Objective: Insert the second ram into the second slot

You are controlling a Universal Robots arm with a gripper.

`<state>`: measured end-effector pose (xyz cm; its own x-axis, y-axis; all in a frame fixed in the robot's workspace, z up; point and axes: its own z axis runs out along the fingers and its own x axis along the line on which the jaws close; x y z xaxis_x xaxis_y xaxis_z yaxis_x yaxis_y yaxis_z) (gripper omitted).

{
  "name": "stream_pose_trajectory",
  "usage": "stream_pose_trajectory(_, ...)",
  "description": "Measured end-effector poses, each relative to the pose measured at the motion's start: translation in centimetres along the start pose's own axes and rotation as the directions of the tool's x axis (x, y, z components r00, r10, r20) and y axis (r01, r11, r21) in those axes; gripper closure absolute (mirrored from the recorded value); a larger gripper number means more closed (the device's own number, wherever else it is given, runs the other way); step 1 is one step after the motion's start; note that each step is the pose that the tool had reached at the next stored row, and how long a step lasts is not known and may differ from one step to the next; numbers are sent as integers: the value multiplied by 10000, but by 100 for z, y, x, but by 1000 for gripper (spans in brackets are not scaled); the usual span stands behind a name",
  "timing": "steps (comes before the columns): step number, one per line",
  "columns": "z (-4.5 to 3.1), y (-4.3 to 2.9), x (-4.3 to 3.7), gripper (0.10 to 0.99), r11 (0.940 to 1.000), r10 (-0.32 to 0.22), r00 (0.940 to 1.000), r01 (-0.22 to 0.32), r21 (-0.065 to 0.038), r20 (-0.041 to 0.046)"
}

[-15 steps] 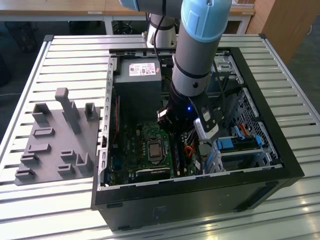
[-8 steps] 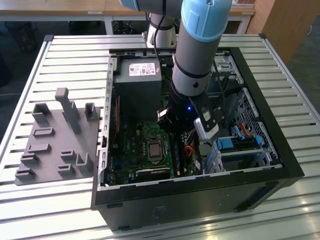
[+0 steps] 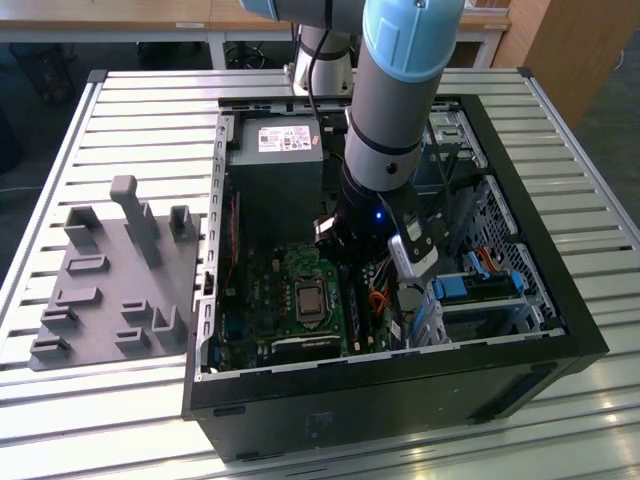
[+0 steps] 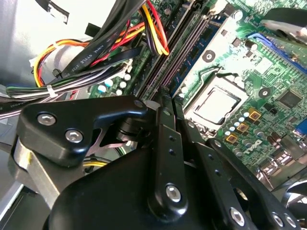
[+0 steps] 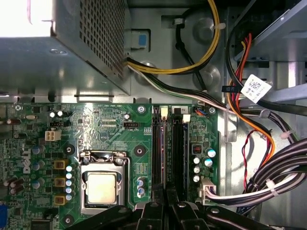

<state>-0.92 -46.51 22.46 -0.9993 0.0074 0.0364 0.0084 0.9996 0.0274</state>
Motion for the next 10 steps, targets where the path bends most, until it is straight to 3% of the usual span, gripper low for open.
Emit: stream_pose_trajectory(10,0,0,-17,949,10000,2,10000,-2,1,1)
